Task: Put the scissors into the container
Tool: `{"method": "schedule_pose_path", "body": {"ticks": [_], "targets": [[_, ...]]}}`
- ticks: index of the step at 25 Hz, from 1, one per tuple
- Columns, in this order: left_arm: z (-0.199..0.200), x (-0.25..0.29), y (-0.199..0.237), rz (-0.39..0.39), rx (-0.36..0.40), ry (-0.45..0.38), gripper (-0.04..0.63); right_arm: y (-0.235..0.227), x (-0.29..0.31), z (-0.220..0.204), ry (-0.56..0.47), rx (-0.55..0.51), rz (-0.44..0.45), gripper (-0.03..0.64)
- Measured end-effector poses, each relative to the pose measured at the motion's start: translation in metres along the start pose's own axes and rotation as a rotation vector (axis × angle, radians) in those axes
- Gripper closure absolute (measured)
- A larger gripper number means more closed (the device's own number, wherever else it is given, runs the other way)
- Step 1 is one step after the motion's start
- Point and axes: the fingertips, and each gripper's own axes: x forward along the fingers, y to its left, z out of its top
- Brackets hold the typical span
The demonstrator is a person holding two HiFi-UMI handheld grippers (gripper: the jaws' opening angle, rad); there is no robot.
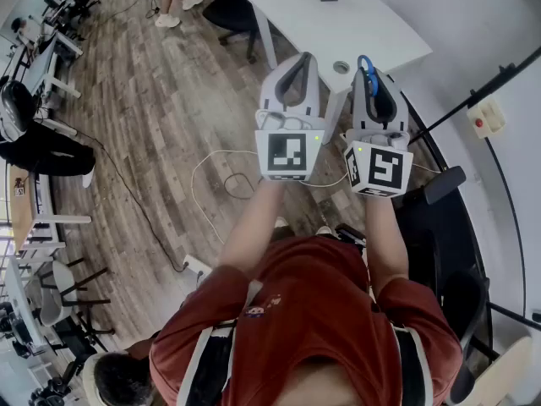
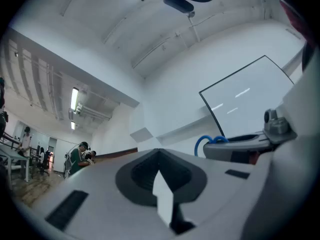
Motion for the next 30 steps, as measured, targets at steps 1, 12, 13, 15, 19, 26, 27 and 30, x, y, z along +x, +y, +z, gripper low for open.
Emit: {"method": "schedule_pose_path", "body": {"ticks": [1, 12, 13, 15, 19, 26, 27, 30], "targets": [[0.003, -0.001, -0.002, 0.002, -0.001, -0.003, 0.583, -0.001, -0.002, 0.0, 0.001, 0.0, -0.001, 0.558], [0.003, -0.003, -0.005, 0.004, 0.009, -0.01, 0.583, -0.004, -0.004, 0.001, -0.006, 0.004, -0.018, 0.558], [0.001, -0.003, -0.003, 0.002, 0.013, -0.01, 0.583, -0.003, -0.003, 0.001, -0.006, 0.01, -0.02, 0.558], [-0.001, -0.003, 0.001, 0.013, -0.008, -0.015, 0.583, -0.003, 0.0, -0.001, -0.007, 0.019, -0.023, 0.558], [-0.004, -0.005, 0.015, 0.027, -0.007, -0.011, 0.583, 0.001, 0.005, -0.006, -0.004, 0.024, -0.032, 0.558], [-0.016, -0.01, 0.045, 0.019, -0.002, -0.006, 0.583, 0.023, 0.02, -0.01, 0.002, 0.031, -0.037, 0.558], [-0.016, -0.011, 0.05, 0.023, -0.008, -0.006, 0.583, 0.027, 0.023, -0.01, 0.003, 0.028, -0.035, 0.558], [-0.018, -0.016, 0.067, 0.042, -0.045, -0.012, 0.583, 0.043, 0.03, -0.012, 0.002, 0.023, -0.03, 0.558]]}}
